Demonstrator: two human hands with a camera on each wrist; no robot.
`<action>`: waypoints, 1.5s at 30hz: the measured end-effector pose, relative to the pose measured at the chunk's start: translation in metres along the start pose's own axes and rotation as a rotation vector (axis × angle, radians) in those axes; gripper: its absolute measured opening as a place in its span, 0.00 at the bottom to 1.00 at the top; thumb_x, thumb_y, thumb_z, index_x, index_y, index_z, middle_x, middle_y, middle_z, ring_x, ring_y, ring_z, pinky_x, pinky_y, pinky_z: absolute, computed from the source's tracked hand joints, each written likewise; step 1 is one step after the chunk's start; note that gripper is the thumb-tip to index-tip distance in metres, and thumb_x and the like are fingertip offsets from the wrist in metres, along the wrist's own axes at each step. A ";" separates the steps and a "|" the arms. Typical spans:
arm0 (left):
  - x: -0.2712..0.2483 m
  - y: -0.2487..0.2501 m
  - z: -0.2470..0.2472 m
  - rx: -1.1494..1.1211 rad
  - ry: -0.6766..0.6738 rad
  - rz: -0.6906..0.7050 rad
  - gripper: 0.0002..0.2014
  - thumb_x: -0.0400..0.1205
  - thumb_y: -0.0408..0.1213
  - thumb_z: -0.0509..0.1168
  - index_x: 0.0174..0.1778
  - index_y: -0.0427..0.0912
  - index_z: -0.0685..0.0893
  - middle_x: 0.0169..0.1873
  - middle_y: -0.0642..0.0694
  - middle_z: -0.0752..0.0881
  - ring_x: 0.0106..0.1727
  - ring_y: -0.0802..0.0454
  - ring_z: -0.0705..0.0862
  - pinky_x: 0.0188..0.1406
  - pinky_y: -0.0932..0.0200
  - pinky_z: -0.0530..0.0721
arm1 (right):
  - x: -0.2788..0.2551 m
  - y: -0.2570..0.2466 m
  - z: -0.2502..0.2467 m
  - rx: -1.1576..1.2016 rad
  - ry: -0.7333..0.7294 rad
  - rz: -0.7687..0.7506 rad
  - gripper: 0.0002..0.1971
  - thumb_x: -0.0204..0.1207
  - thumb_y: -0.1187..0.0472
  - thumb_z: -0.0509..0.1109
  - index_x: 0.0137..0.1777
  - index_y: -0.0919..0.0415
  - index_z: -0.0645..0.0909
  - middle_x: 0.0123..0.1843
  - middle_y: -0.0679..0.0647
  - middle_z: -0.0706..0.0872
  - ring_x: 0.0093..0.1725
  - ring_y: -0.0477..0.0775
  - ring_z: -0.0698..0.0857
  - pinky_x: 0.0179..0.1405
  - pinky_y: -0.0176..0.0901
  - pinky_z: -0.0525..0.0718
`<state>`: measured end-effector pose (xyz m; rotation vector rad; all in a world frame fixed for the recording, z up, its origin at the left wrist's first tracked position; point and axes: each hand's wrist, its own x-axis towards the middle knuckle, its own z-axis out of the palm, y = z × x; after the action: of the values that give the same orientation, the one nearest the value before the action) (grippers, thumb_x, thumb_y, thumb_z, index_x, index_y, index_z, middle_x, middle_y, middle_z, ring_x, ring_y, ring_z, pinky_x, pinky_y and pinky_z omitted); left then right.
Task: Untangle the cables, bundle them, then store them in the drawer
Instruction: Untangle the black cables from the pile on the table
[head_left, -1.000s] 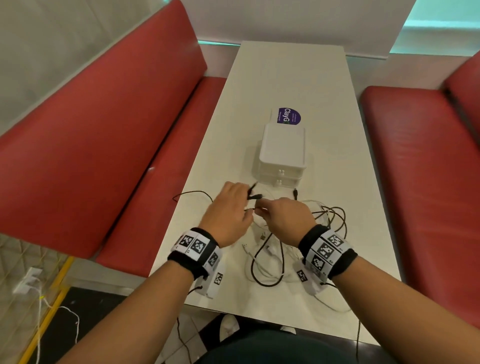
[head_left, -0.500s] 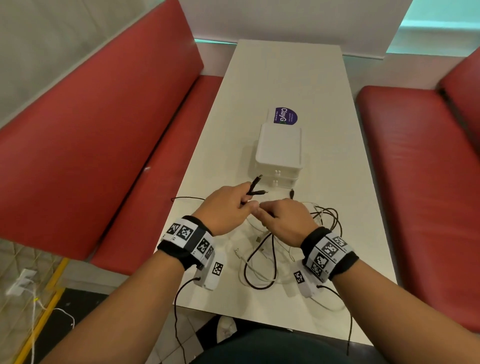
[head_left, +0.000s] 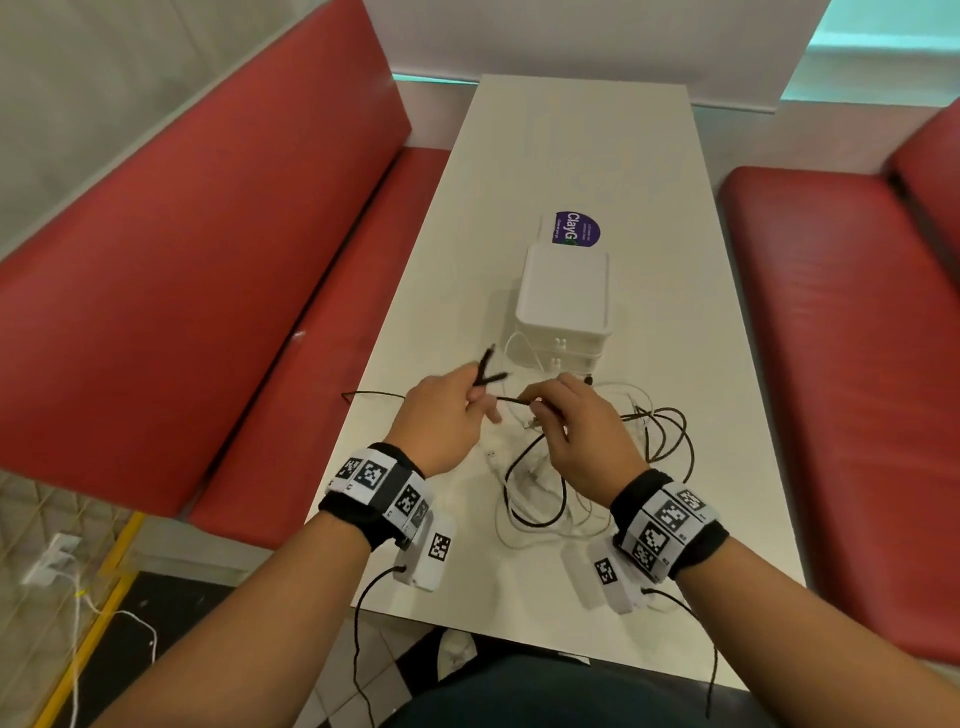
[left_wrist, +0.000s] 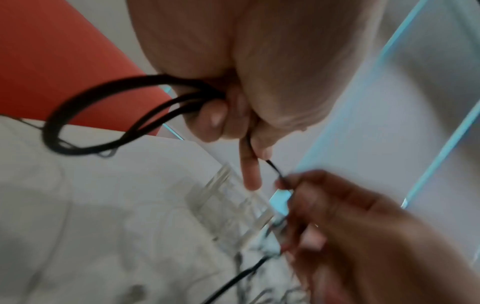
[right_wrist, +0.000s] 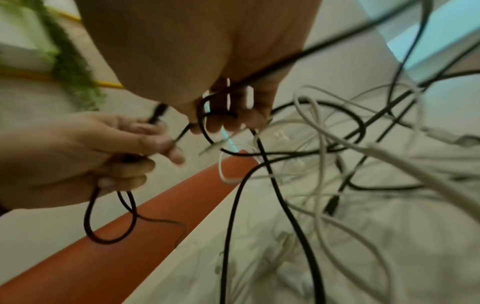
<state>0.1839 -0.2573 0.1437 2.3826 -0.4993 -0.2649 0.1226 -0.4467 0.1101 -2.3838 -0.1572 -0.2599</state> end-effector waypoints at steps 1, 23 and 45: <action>0.000 0.005 -0.004 -0.155 0.041 -0.003 0.08 0.86 0.36 0.63 0.45 0.35 0.80 0.39 0.58 0.92 0.35 0.60 0.86 0.38 0.57 0.82 | -0.002 0.002 0.001 0.077 -0.030 0.069 0.09 0.87 0.62 0.63 0.56 0.55 0.86 0.48 0.46 0.86 0.45 0.44 0.84 0.48 0.44 0.84; -0.010 0.018 -0.015 -0.061 0.056 0.021 0.07 0.83 0.53 0.67 0.52 0.57 0.82 0.37 0.64 0.83 0.47 0.54 0.86 0.51 0.49 0.84 | -0.012 0.007 0.002 -0.206 -0.189 0.056 0.12 0.90 0.49 0.54 0.49 0.49 0.76 0.41 0.43 0.80 0.47 0.50 0.75 0.45 0.54 0.79; -0.012 -0.037 -0.017 0.258 -0.051 -0.108 0.15 0.84 0.50 0.67 0.37 0.48 0.74 0.30 0.56 0.79 0.38 0.48 0.81 0.33 0.54 0.71 | -0.005 0.000 -0.026 0.072 -0.160 0.284 0.12 0.81 0.47 0.73 0.42 0.54 0.82 0.28 0.48 0.80 0.28 0.45 0.76 0.31 0.41 0.73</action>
<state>0.1893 -0.2168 0.1333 2.6646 -0.4514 -0.3272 0.1139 -0.4642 0.1273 -2.3190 0.0971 0.0694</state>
